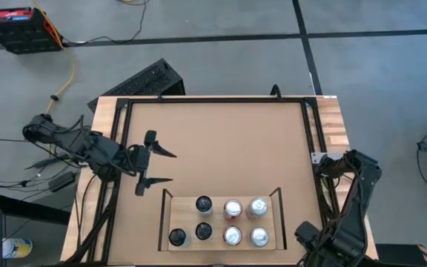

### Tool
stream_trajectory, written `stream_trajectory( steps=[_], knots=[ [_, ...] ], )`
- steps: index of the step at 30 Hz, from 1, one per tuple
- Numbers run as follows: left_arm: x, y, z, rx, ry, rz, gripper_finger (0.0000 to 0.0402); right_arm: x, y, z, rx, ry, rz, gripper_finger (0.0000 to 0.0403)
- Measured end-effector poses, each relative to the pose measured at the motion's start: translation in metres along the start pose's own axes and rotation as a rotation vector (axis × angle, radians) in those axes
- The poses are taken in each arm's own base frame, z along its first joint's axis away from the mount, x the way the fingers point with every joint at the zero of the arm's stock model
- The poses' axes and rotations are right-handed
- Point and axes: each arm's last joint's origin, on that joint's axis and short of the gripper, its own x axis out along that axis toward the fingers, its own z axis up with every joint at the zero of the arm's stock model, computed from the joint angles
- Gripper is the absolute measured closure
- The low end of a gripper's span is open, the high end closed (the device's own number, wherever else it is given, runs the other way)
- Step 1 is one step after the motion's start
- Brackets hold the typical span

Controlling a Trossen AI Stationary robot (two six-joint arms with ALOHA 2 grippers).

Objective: Place canned beverage on shelf
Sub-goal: Put the white pink soda can aligned with the other white pink soda can on the shelf

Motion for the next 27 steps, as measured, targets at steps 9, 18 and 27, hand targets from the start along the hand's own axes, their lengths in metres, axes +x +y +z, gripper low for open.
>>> stream_trajectory(
  steps=[9,18,27],
  knots=[
    [0.005,0.000,0.004,-0.025,-0.042,-0.063,0.0086,0.035,0.010,-0.016,-0.102,-0.052,-0.087,0.0117],
    [0.005,0.001,0.005,-0.070,-0.059,-0.061,0.0086,0.046,-0.021,-0.031,-0.038,-0.108,-0.140,0.0117],
    [0.005,0.001,0.005,-0.106,-0.059,-0.060,0.0086,0.050,-0.030,-0.023,-0.025,-0.134,-0.129,0.0117]
  ],
)
